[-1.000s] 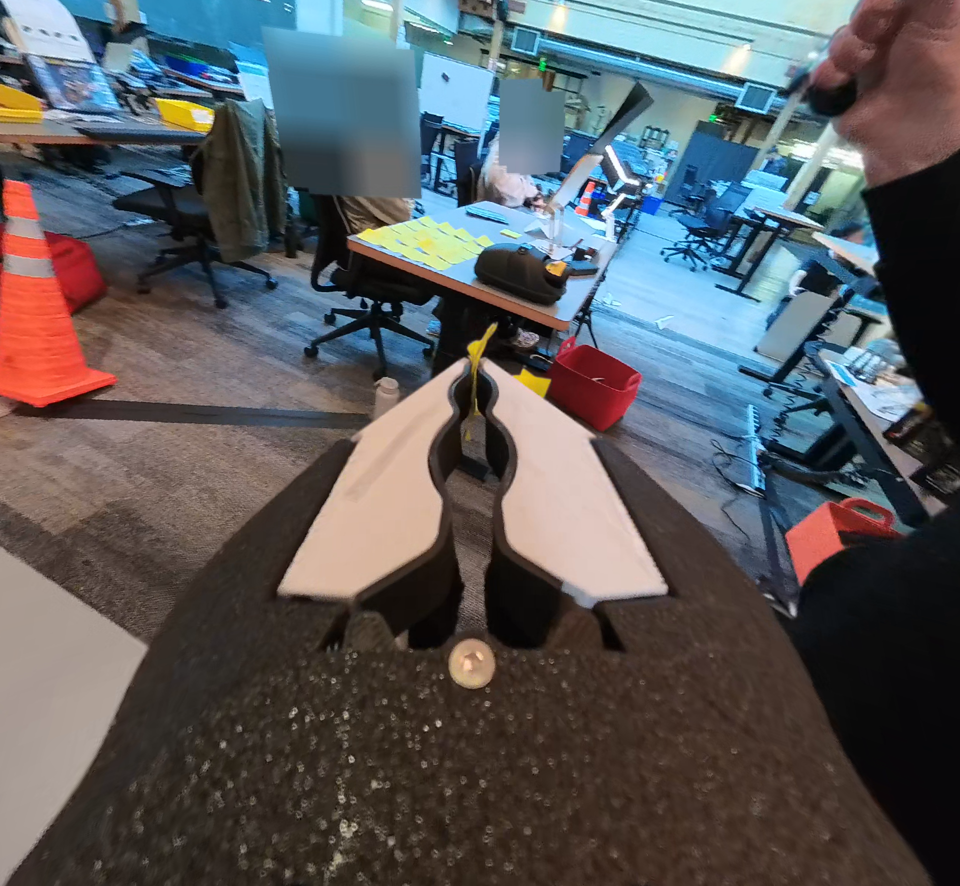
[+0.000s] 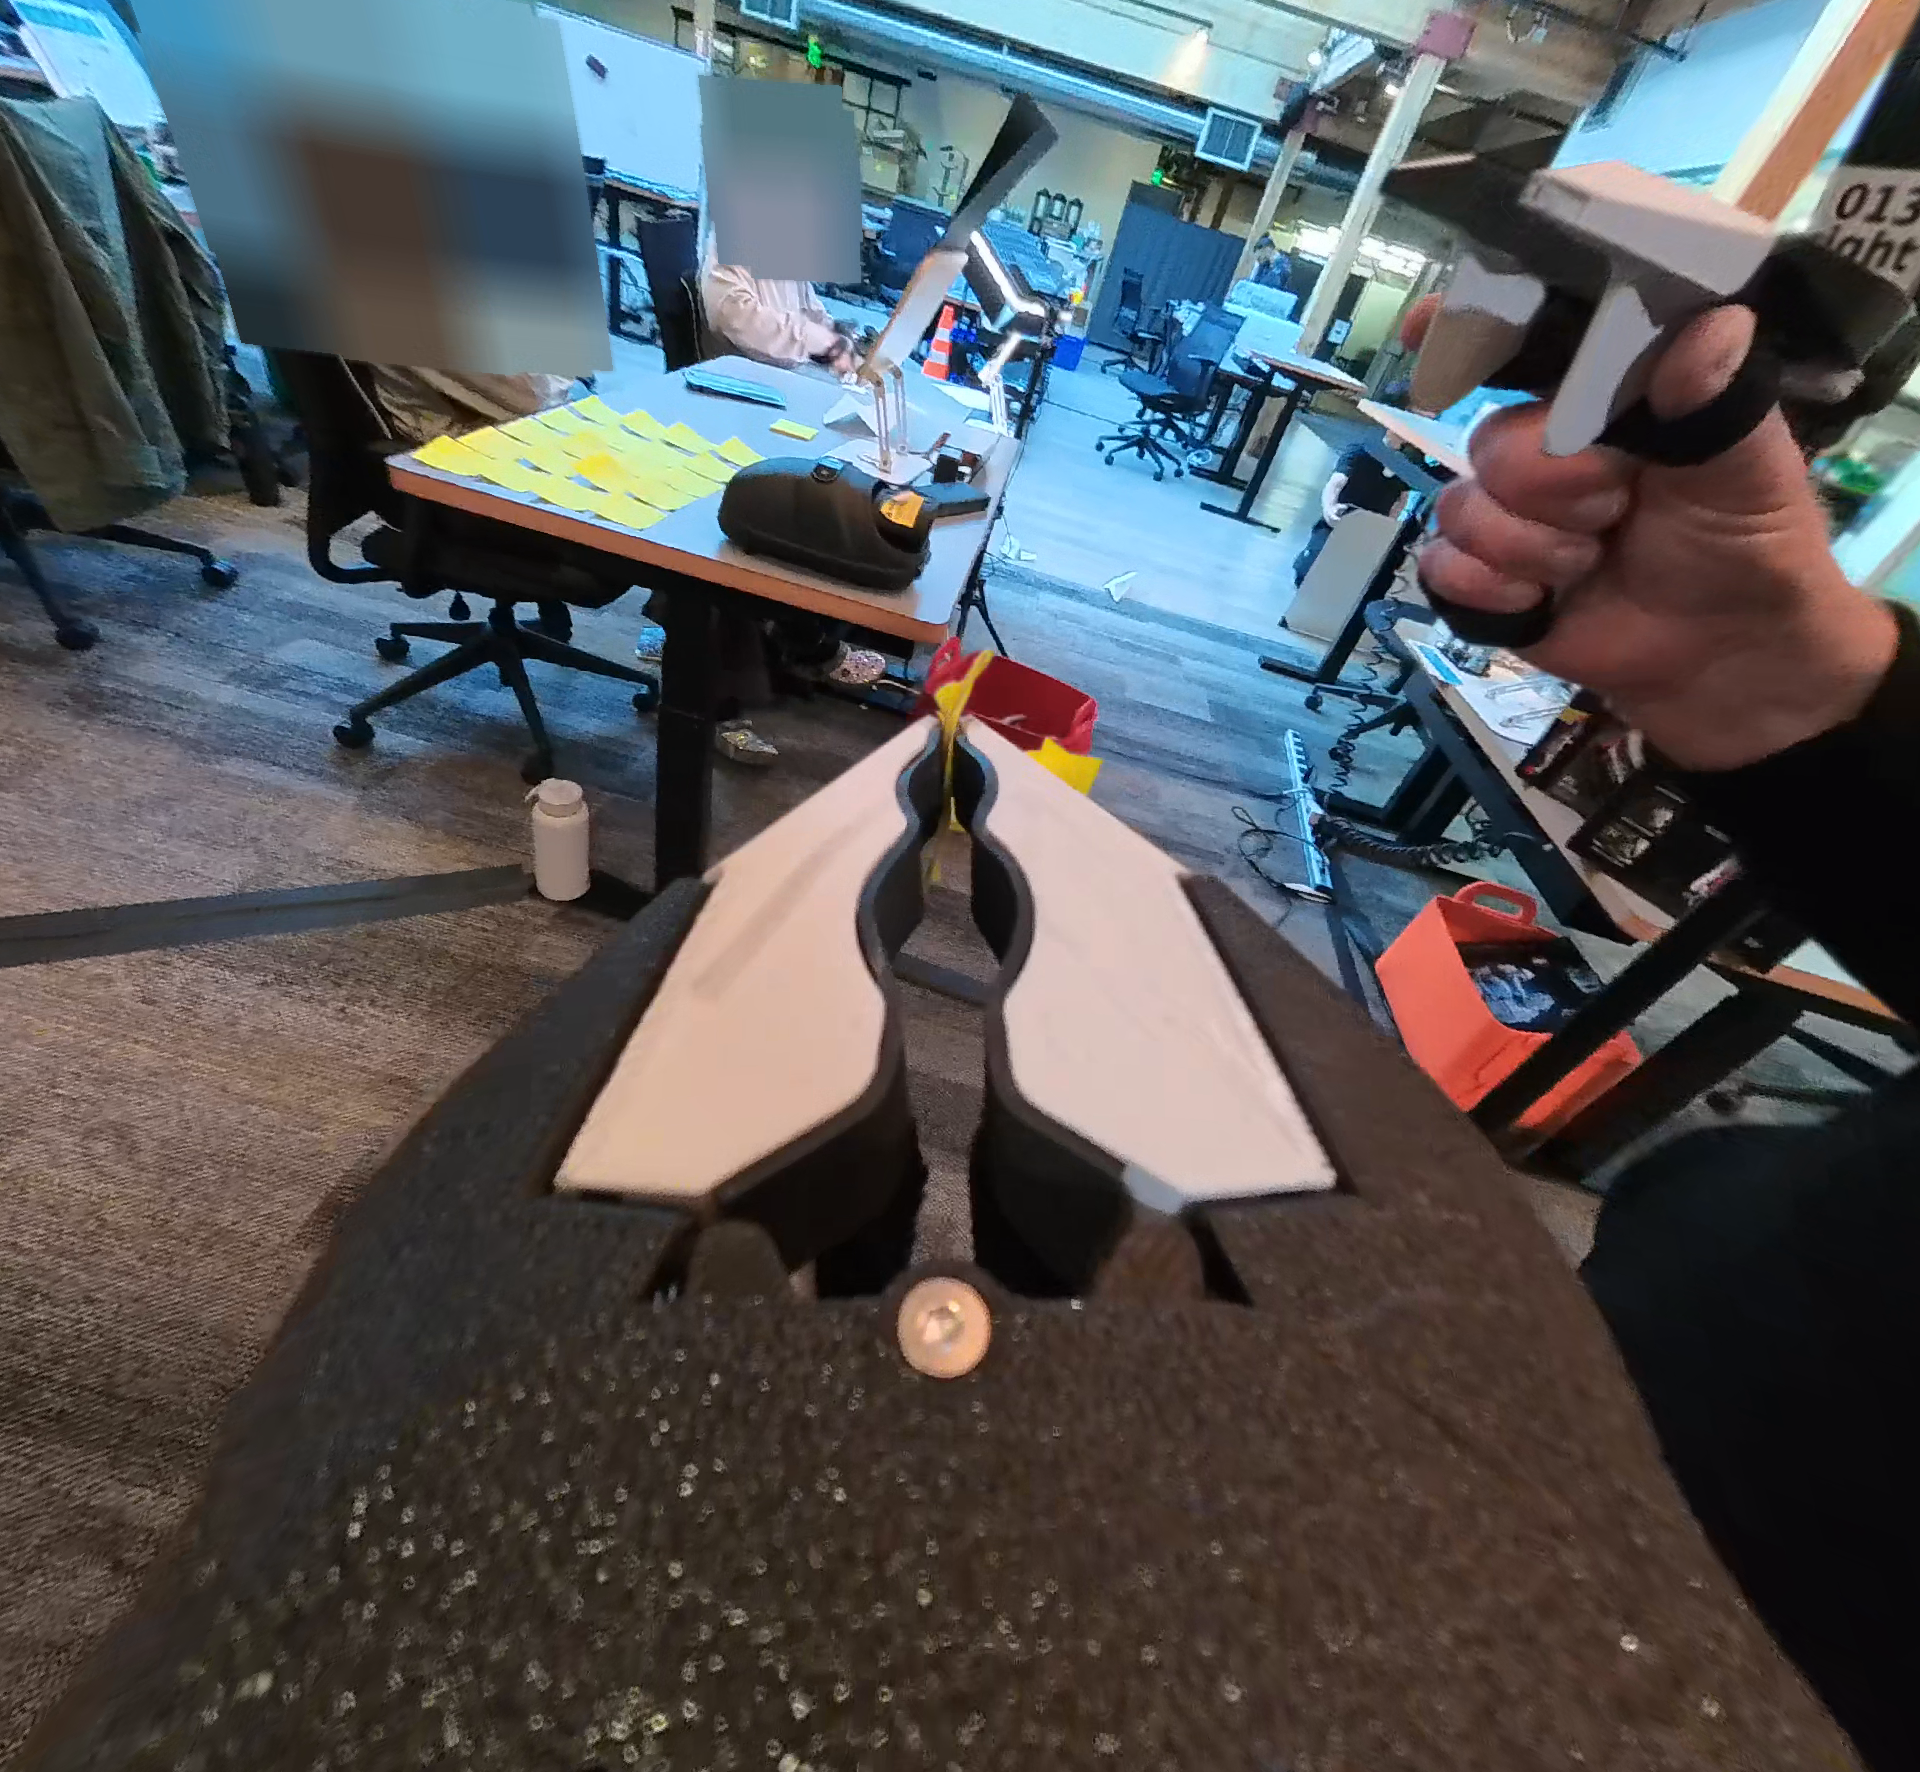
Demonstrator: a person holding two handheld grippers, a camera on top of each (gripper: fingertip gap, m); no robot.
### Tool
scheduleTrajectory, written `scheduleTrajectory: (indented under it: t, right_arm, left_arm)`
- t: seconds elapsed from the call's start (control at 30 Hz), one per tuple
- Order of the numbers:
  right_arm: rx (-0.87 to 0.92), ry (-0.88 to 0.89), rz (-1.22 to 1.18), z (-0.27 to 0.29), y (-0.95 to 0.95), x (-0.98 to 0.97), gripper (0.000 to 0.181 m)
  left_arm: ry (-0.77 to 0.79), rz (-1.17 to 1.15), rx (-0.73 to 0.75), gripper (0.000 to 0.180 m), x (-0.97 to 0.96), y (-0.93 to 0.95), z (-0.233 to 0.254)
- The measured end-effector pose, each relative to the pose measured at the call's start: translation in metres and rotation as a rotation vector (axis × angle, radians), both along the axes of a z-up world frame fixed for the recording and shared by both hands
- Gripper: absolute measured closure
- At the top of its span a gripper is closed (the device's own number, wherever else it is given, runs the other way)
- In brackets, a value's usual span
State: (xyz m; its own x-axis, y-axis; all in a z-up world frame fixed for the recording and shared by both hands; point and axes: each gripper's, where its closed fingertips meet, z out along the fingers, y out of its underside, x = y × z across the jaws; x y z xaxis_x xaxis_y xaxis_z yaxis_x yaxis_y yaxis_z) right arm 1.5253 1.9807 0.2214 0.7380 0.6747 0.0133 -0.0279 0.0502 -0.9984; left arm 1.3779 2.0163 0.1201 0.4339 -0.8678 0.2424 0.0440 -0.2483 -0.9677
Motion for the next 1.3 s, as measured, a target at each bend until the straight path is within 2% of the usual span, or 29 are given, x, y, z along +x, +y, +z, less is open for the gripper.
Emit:
scheduleTrajectory:
  t: [0.17, 0.23, 0.33, 0.67, 0.83, 1.03, 1.2, 1.3]
  right_arm:
    - [-0.063, 0.039, -0.06, -0.026, -0.014, 0.0, 0.14]
    - [-0.094, 0.074, -0.07, -0.033, -0.025, -0.003, 0.141]
    - [-0.122, 0.03, -0.053, -0.045, -0.038, -0.013, 0.141]
    - [-0.06, 0.063, -0.069, -0.041, 0.007, 0.036, 0.141]
    - [-0.042, 0.082, -0.067, -0.035, 0.064, 0.093, 0.141]
    - [-0.03, 0.025, -0.092, -0.021, 0.131, 0.176, 0.141]
    - [-0.024, 0.058, -0.175, -0.016, 0.179, 0.238, 0.141]
    - [-0.052, 0.127, -0.216, -0.029, 0.209, 0.259, 0.14]
  left_arm:
    - [0.062, -0.082, -0.016, 0.18, 0.015, -0.013, -0.027]
    - [0.026, -0.097, -0.044, 0.18, 0.013, -0.012, -0.031]
    - [-0.022, -0.117, -0.097, 0.18, 0.014, -0.009, -0.042]
    - [0.046, -0.179, -0.116, 0.18, 0.069, 0.027, -0.063]
    - [0.025, -0.196, -0.124, 0.18, 0.141, 0.093, -0.053]
    - [0.036, -0.237, 0.007, 0.18, 0.233, 0.162, -0.02]
    - [0.116, -0.273, -0.02, 0.18, 0.264, 0.2, -0.039]
    - [0.094, -0.256, -0.077, 0.18, 0.267, 0.234, -0.052]
